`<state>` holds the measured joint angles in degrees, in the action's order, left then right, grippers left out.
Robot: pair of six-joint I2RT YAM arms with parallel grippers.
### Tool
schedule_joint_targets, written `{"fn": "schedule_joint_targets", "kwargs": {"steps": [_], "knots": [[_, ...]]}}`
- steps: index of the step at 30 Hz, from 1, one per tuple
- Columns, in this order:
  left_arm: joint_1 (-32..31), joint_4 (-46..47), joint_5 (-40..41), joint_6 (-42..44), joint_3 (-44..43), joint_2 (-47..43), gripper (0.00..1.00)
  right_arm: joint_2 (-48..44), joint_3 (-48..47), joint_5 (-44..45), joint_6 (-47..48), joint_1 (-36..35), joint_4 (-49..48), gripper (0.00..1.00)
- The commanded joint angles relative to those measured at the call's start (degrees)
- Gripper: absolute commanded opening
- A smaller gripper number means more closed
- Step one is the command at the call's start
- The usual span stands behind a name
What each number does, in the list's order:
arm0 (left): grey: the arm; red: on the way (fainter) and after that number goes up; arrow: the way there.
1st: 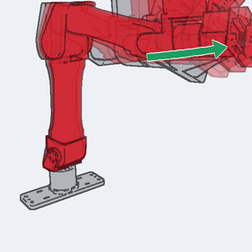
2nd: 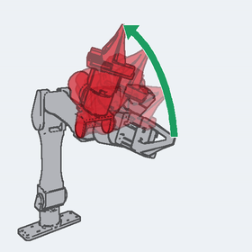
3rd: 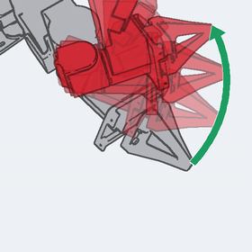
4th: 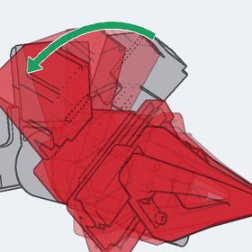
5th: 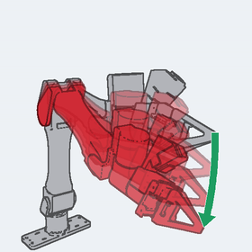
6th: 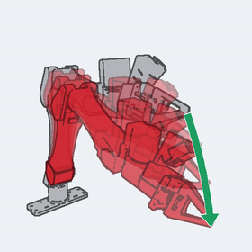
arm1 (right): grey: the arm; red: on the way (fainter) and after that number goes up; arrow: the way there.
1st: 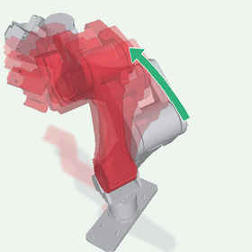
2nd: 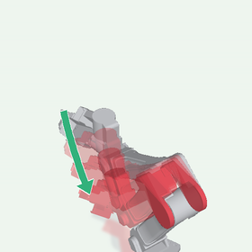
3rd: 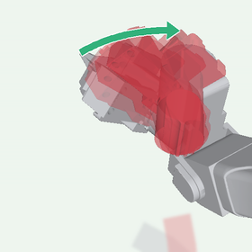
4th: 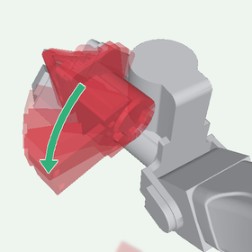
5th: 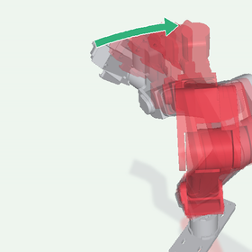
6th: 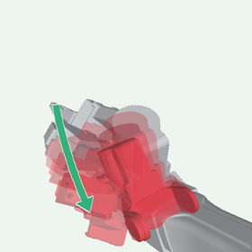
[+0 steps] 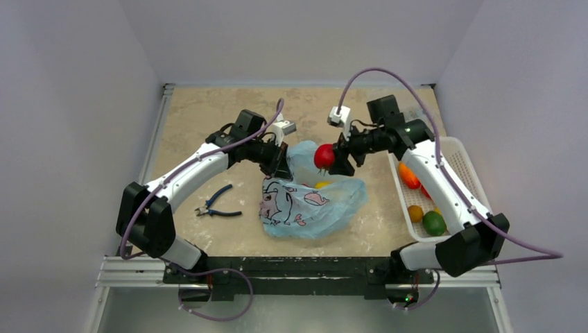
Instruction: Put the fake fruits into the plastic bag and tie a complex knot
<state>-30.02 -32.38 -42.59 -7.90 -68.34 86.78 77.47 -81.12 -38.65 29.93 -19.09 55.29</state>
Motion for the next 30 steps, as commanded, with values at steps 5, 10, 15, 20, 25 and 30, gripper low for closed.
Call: {"fn": "schedule_joint_targets", "kwargs": {"steps": [5, 10, 15, 20, 25, 30], "knots": [[0.2, 1.9, -1.8, -1.1, -1.9, -0.1, 0.00, 1.5, 10.0, 3.8, -1.0, -11.0, -10.2, 0.35], [0.3, 2.1, -1.8, -1.1, -1.5, 0.0, 0.00, 5.9, 11.5, 4.4, -0.7, -13.9, -14.1, 0.40], [0.2, 2.6, -1.3, -1.4, -1.4, 0.0, 0.00, 7.8, 13.4, 6.7, -1.8, -14.2, -18.0, 0.72], [0.2, 2.2, -1.3, -1.1, -1.2, -0.4, 0.00, 4.3, 13.1, 6.9, -3.1, -14.0, -18.9, 0.87], [0.3, 1.5, -1.3, -0.2, -1.2, -0.5, 0.00, 0.8, 10.0, 4.2, -4.9, -12.6, -15.2, 0.92], [0.3, 1.4, -1.4, -0.4, -1.7, -0.3, 0.00, -4.5, 5.5, 0.4, -6.6, -2.2, -9.4, 0.86]]}}
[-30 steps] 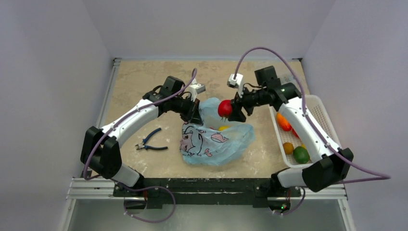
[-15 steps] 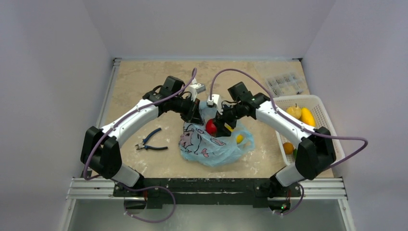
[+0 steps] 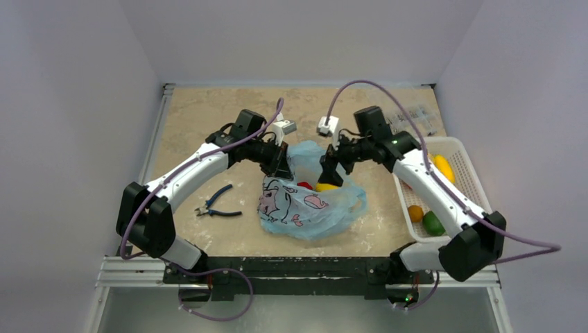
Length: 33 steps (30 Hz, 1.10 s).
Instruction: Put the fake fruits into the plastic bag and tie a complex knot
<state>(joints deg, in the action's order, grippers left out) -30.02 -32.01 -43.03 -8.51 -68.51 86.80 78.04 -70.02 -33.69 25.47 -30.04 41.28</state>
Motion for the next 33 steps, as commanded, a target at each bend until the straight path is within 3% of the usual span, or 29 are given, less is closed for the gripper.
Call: {"fn": "schedule_joint_targets", "kwargs": {"steps": [1, 4, 9, 13, 18, 22, 33], "knots": [[0.2, 1.0, -0.9, 0.2, -1.6, -0.2, 0.00, -5.3, -7.0, -5.1, -1.0, 12.2, 7.3, 0.85], [0.2, 1.1, -1.2, 0.2, -1.8, 0.2, 0.00, -5.0, -11.3, -4.5, 4.3, 21.8, 16.5, 0.84], [0.2, 1.0, -1.6, 0.3, -2.4, 0.8, 0.00, -4.8, -11.1, -1.7, 11.6, 37.1, 23.7, 0.82], [0.2, 0.7, -1.8, 0.6, -2.9, 1.2, 0.00, -2.4, -8.3, 8.5, 14.7, 45.0, 23.4, 0.80], [0.3, 1.5, -2.3, 0.1, -2.0, 1.0, 0.00, 0.6, -2.8, 20.6, 15.0, 48.0, 18.6, 0.75], [0.3, 1.2, -2.3, 0.5, -1.8, 1.0, 0.00, 4.5, -0.7, 23.5, 11.8, 48.1, 14.1, 0.63], [0.3, 1.8, -1.7, 0.1, -1.5, 0.9, 0.00, 12.0, 5.2, 28.1, 6.6, 47.1, 2.7, 0.49]]}}
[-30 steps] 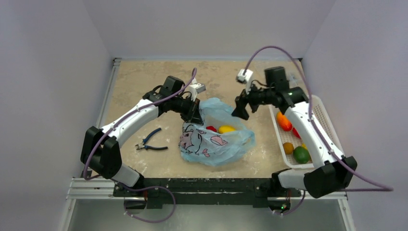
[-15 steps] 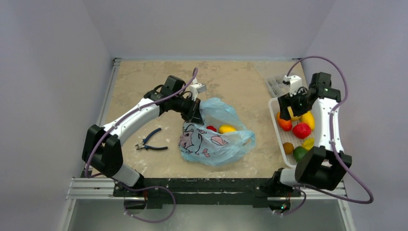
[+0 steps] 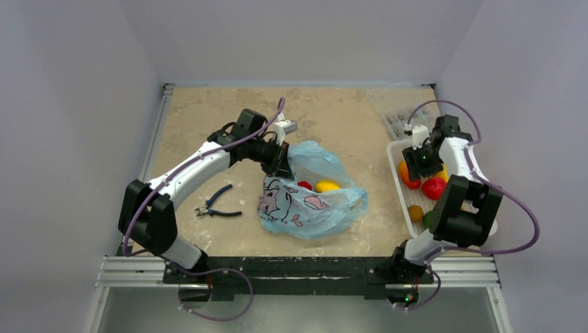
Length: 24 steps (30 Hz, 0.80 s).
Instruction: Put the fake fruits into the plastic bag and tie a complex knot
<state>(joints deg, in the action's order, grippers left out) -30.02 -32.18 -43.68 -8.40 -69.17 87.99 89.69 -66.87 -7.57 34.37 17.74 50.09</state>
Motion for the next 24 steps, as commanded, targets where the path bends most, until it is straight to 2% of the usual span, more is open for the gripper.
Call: {"fn": "schedule_joint_targets", "kwargs": {"steps": [1, 6, 13, 15, 18, 20, 24], "knots": [[0.2, 2.0, -1.1, 0.0, -0.8, -0.2, 0.00, 0.7, 2.7, 2.1, -2.7, -0.8, -7.2, 0.49], [0.2, 1.9, -0.9, 0.1, -0.5, -0.5, 0.00, 2.3, 6.2, 4.2, -3.6, -1.8, -13.6, 0.57], [0.3, 1.3, -0.8, 0.6, -0.6, -0.7, 0.00, 5.7, 8.2, 5.9, -3.8, -3.4, -18.6, 0.59], [0.2, 1.0, -0.6, 0.9, -0.8, -0.8, 0.00, 5.7, 8.0, 5.4, -4.0, -3.5, -18.3, 0.53], [0.2, 0.4, -0.6, 1.4, -1.2, -0.8, 0.00, 3.3, 6.1, 1.5, -3.2, -3.3, -15.0, 0.31], [0.2, 0.3, -0.5, 1.4, -1.2, -1.0, 0.00, -0.3, 3.4, -1.0, -1.8, -3.1, -10.6, 0.21], [0.2, 0.5, -0.5, 1.4, -1.0, -1.5, 0.00, -6.6, -6.9, -9.6, 1.6, -3.1, 1.7, 0.15]]}}
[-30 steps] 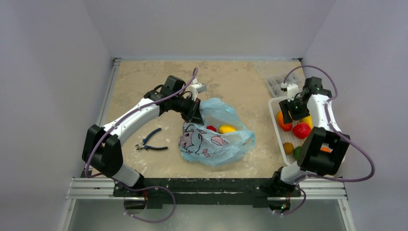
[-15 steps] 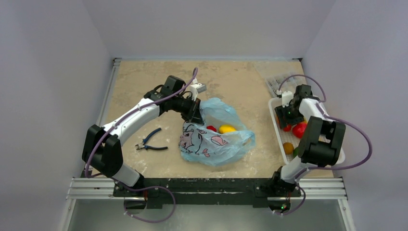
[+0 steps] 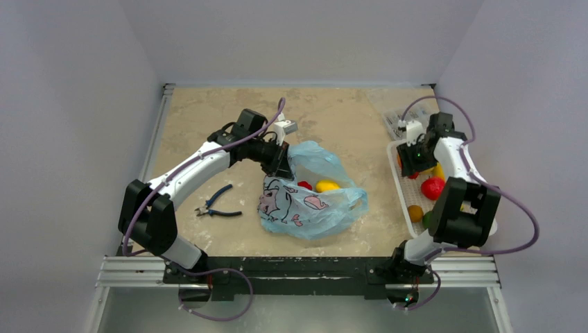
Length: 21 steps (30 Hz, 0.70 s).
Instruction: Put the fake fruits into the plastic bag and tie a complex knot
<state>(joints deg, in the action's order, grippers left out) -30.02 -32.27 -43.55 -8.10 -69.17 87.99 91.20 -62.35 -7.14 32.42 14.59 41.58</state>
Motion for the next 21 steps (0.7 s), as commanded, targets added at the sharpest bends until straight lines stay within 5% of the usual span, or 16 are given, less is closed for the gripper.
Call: {"fn": "schedule_joint_targets", "kwargs": {"steps": [1, 5, 9, 21], "knots": [[0.3, 0.6, -0.7, 1.1, -1.0, -1.5, 0.00, -8.9, -14.7, -11.6, 4.4, 0.0, 13.5, 0.15], [0.2, 0.9, -1.1, 0.7, -1.0, -1.3, 0.00, -11.3, -22.7, -24.7, 6.3, -2.3, 21.0, 0.13], [0.2, 2.0, -2.2, -0.7, -1.0, -1.0, 0.00, -12.9, -23.0, -35.5, 5.0, -12.3, 20.4, 0.12], [0.2, 2.4, -3.0, -2.6, -1.3, -1.0, 0.00, -12.3, -9.4, -26.8, 5.7, -41.4, 2.7, 0.11]]}}
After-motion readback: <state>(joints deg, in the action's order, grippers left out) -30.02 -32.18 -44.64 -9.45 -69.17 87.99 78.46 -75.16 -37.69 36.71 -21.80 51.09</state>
